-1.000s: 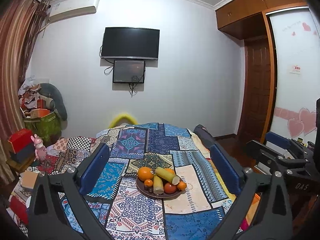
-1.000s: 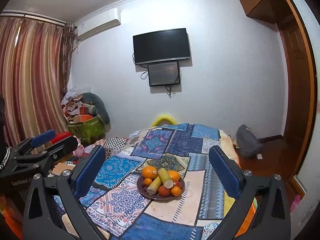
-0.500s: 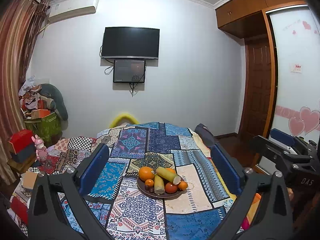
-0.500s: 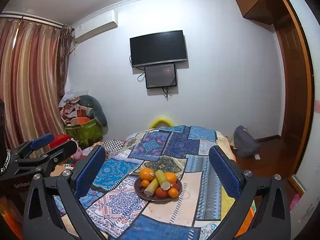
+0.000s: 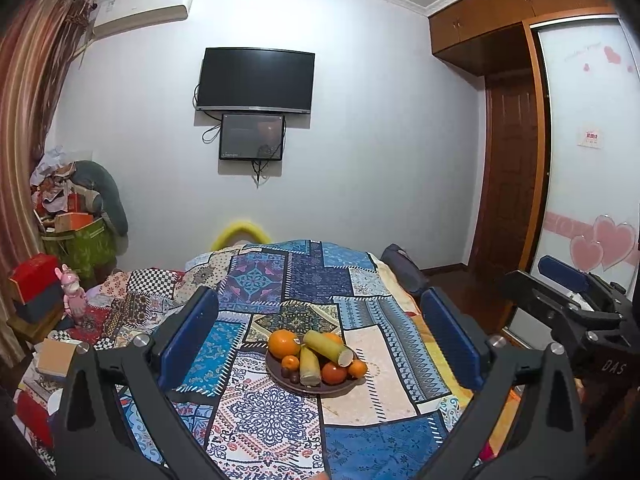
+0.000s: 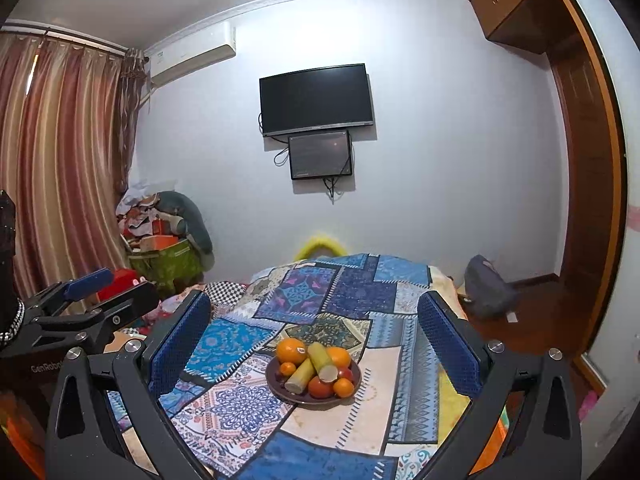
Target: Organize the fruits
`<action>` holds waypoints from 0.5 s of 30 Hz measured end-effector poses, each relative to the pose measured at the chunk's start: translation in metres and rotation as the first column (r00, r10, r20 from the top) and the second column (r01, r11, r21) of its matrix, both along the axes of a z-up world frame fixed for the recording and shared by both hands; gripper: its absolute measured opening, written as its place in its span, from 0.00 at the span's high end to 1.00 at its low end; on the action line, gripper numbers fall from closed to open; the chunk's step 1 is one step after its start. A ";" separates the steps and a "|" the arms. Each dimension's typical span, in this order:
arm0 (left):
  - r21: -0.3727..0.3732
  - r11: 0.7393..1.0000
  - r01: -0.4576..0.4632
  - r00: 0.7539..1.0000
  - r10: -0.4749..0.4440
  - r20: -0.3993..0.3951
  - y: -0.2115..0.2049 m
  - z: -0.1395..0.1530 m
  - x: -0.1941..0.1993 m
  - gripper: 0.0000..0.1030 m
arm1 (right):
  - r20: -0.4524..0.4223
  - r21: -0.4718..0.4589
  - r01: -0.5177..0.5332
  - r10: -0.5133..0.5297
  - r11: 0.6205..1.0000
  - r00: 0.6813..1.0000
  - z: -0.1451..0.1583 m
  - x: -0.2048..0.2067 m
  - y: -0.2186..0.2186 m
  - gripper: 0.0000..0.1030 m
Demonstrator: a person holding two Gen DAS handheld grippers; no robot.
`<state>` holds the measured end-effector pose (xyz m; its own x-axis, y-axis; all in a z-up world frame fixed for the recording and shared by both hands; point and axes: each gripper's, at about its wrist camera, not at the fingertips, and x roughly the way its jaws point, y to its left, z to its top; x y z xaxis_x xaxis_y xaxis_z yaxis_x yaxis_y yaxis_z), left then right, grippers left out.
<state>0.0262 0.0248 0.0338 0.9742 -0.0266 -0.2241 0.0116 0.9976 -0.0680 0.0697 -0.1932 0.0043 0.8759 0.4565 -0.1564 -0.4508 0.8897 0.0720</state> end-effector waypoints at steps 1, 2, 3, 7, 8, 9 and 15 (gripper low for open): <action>0.000 1.000 0.002 1.000 -0.002 -0.002 0.000 0.000 0.001 0.00 | 0.001 -0.001 0.001 -0.001 1.000 1.000 0.000 0.000 0.000 0.00; 0.000 1.000 0.004 1.000 -0.004 -0.004 0.000 0.000 0.001 0.00 | 0.002 -0.002 0.003 -0.003 1.000 1.000 0.000 0.000 0.000 0.00; 0.001 1.000 0.005 1.000 -0.005 -0.006 0.000 0.000 0.002 0.00 | 0.002 -0.002 0.004 -0.004 1.000 1.000 0.000 0.000 0.000 0.00; 0.000 1.000 0.012 1.000 -0.012 -0.018 -0.001 -0.002 0.003 0.00 | -0.002 0.000 0.003 -0.003 1.000 1.000 0.000 0.001 -0.001 0.00; -0.001 1.000 0.014 1.000 -0.014 -0.020 -0.001 -0.001 0.004 0.00 | -0.003 0.000 0.004 -0.004 1.000 1.000 0.000 0.002 -0.001 0.00; -0.002 1.000 0.013 1.000 -0.013 -0.020 -0.001 -0.002 0.004 0.00 | -0.003 0.000 0.004 -0.004 1.000 1.000 0.000 0.002 -0.001 0.00; 0.001 1.000 0.006 1.000 -0.006 -0.020 -0.001 -0.003 0.004 0.00 | -0.008 -0.002 0.005 -0.005 1.000 1.000 -0.001 0.002 -0.001 0.00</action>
<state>0.0300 0.0241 0.0306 0.9692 -0.0322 -0.2441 0.0161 0.9976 -0.0676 0.0720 -0.1937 0.0029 0.8768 0.4518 -0.1642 -0.4458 0.8921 0.0741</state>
